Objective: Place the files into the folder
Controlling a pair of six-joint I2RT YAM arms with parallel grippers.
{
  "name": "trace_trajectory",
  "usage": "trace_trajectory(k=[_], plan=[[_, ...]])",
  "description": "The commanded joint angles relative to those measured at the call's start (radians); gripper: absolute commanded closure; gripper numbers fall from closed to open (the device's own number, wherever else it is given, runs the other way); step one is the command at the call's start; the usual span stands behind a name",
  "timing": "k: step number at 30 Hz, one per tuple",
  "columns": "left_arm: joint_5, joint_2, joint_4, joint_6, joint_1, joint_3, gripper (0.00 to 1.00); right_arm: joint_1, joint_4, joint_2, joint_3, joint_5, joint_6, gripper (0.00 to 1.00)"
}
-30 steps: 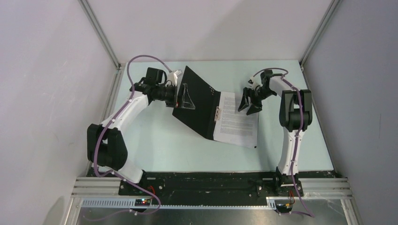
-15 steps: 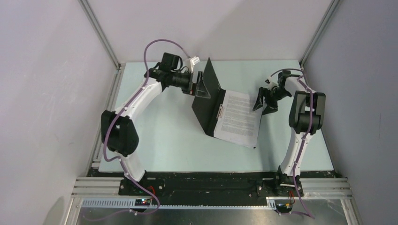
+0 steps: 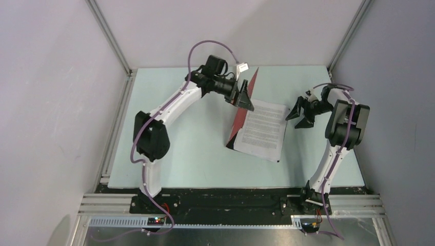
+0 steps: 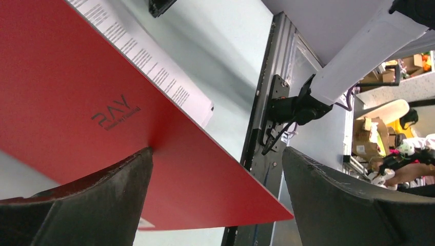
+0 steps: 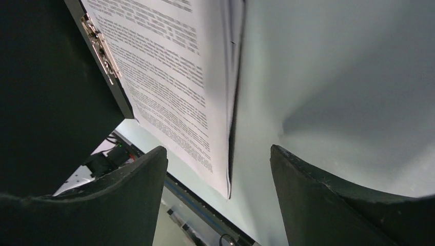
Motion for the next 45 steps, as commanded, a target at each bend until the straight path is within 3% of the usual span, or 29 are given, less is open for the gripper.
trace_trajectory(k=[1,8,16,18,24,28,30,31,33,36,41,45], plan=[[0.065,0.057,0.062,-0.002,-0.052,0.079,0.0,-0.046,-0.023,-0.059,-0.021,-0.058,-0.012,0.22],[0.054,0.192,0.199,-0.101,-0.139,0.074,0.0,-0.129,-0.017,-0.062,0.021,-0.045,0.021,0.22],[0.035,0.343,0.295,-0.143,-0.165,0.065,0.0,-0.163,0.015,-0.086,-0.033,-0.044,0.051,0.22],[-0.016,0.376,0.306,-0.156,-0.165,0.064,0.0,-0.164,0.016,-0.087,-0.028,-0.049,0.059,0.23],[-0.401,0.411,0.307,-0.253,-0.162,-0.03,0.0,-0.154,0.021,-0.118,-0.029,-0.004,0.056,0.24],[-0.351,0.406,0.309,-0.27,-0.15,-0.059,0.0,-0.138,0.027,-0.157,-0.031,0.063,0.047,0.22],[-0.311,0.361,0.309,-0.231,-0.136,-0.038,0.0,-0.135,0.018,-0.182,-0.015,0.087,0.054,0.16],[-0.307,0.311,0.309,-0.206,-0.117,-0.026,0.0,-0.131,0.015,-0.205,-0.009,0.101,0.056,0.04],[-0.299,0.231,0.308,-0.173,-0.08,-0.007,0.0,-0.121,0.009,-0.243,0.015,0.161,0.074,0.01],[-0.342,0.08,0.279,-0.126,-0.011,-0.007,0.0,-0.078,-0.018,-0.287,0.085,0.283,0.096,0.01],[-0.534,-0.11,0.127,0.061,0.129,-0.039,0.0,0.064,-0.109,-0.31,0.291,0.31,0.09,0.01],[-0.655,-0.243,0.078,0.192,0.225,-0.095,0.0,0.161,-0.071,-0.326,0.423,0.424,0.211,0.0]])
